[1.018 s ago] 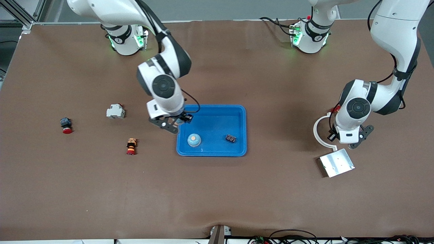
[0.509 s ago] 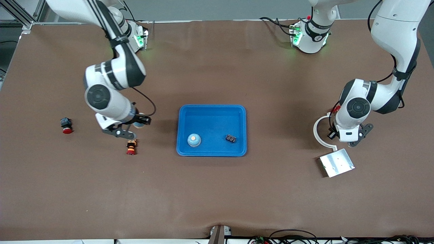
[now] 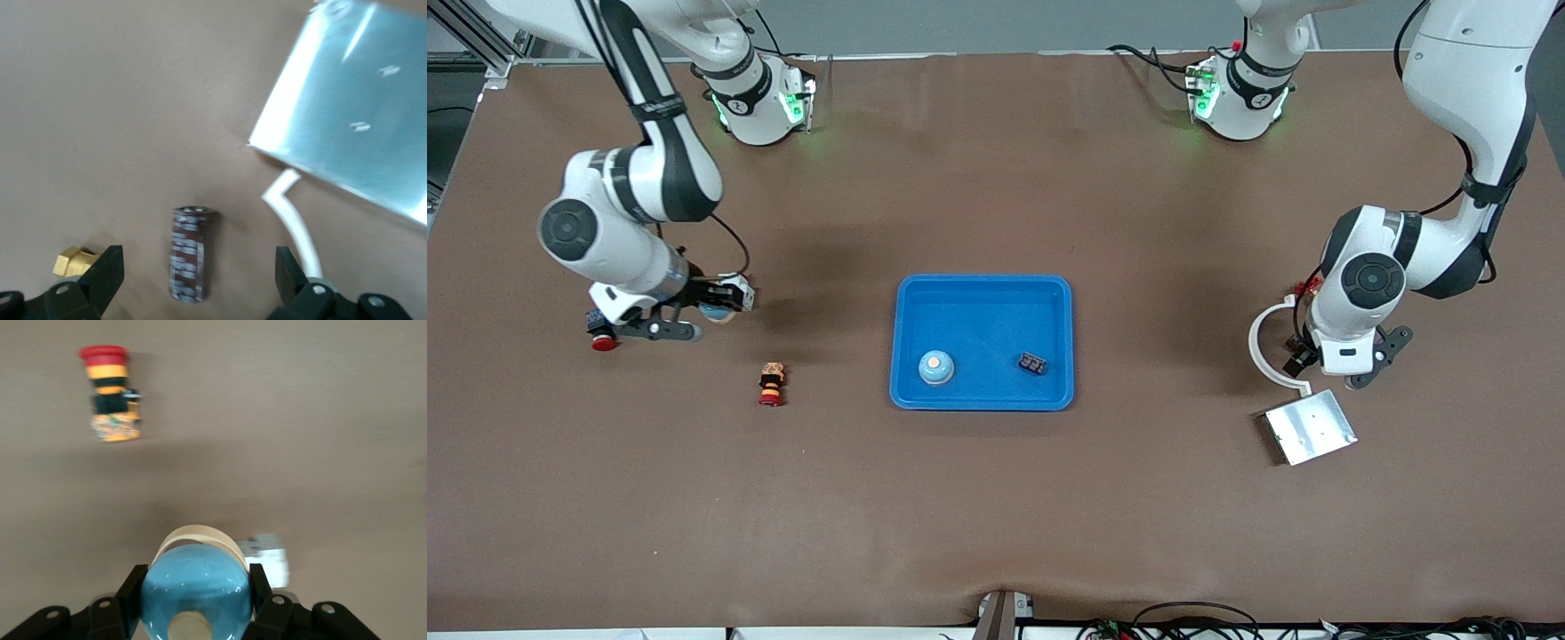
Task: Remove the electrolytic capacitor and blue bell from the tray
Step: 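Lower the bell beside the red buttons and open the right gripper, then move the left gripper back to the tray and grasp the second capacitor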
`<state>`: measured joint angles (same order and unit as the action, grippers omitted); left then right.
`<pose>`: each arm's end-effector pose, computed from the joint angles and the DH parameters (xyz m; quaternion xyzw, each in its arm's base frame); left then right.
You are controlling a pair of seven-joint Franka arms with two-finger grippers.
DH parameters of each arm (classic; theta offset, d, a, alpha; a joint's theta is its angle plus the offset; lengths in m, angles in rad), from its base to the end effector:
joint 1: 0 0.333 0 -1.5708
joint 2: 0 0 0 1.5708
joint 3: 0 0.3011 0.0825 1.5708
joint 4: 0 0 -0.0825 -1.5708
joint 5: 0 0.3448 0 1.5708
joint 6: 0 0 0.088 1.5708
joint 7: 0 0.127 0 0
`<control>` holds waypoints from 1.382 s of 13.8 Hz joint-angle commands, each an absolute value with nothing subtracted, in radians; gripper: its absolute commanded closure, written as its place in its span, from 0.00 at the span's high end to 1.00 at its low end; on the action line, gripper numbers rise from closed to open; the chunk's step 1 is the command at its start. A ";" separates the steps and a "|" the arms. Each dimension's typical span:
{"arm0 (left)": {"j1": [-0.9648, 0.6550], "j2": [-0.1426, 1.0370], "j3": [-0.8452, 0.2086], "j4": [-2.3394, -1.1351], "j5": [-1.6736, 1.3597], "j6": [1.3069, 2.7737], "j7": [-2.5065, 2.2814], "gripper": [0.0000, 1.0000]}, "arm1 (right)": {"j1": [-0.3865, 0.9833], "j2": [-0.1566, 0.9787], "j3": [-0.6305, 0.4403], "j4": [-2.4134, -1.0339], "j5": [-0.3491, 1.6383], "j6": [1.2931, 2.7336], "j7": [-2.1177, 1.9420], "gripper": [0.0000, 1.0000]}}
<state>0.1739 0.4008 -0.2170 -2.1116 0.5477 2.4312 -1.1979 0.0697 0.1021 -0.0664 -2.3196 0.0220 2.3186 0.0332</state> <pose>0.5431 -0.0155 0.2198 -0.9244 -0.3582 -0.0523 0.1199 0.4766 0.0021 0.2840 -0.9984 0.0228 0.0515 0.0033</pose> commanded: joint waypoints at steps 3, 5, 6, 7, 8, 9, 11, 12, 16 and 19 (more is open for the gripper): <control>0.158 0.405 -0.388 -1.972 0.503 2.280 -1.331 1.00 | -0.130 0.060 -0.048 -2.445 0.009 2.480 -0.236 0.00; 0.118 0.440 -0.439 -1.896 0.467 2.235 -1.428 1.00 | -0.202 0.092 -0.048 -2.460 -0.001 2.529 -0.334 0.00; 0.077 0.463 -0.443 -1.861 0.450 2.233 -1.486 1.00 | -0.231 0.106 -0.048 -2.473 -0.003 2.561 -0.377 0.00; 0.037 0.485 -0.443 -1.824 0.443 2.229 -1.538 1.00 | -0.250 0.124 -0.048 -2.494 -0.005 2.619 -0.403 0.00; 0.002 0.515 -0.443 -1.786 0.434 2.229 -1.590 1.00 | -0.262 0.144 -0.048 -2.522 -0.005 2.687 -0.420 0.00; -0.039 0.549 -0.443 -1.742 0.430 2.229 -1.651 1.00 | -0.270 0.170 -0.048 -2.542 -0.005 2.754 -0.425 0.00; -0.125 0.629 -0.442 -1.645 0.429 2.230 -1.777 1.00 | -0.287 0.222 -0.048 -2.554 -0.005 2.836 -0.429 0.00; -0.171 0.662 -0.440 -1.599 0.433 2.229 -1.820 1.00 | -0.299 0.239 -0.048 -2.556 -0.005 2.855 -0.452 0.00; -0.291 0.765 -0.434 -1.468 0.430 2.230 -1.917 0.90 | -0.324 0.284 -0.048 -2.554 -0.005 2.896 -0.477 0.00; -0.363 0.828 -0.408 -1.425 0.433 2.235 -1.986 0.80 | -0.341 0.298 -0.048 -2.551 -0.005 2.895 -0.476 0.00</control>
<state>-0.3205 0.7760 -0.4322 -1.4885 0.4426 2.2550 -1.9663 -0.3041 0.2836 -0.0632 -2.5515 0.0057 2.8842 -0.4622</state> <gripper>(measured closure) 0.159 0.339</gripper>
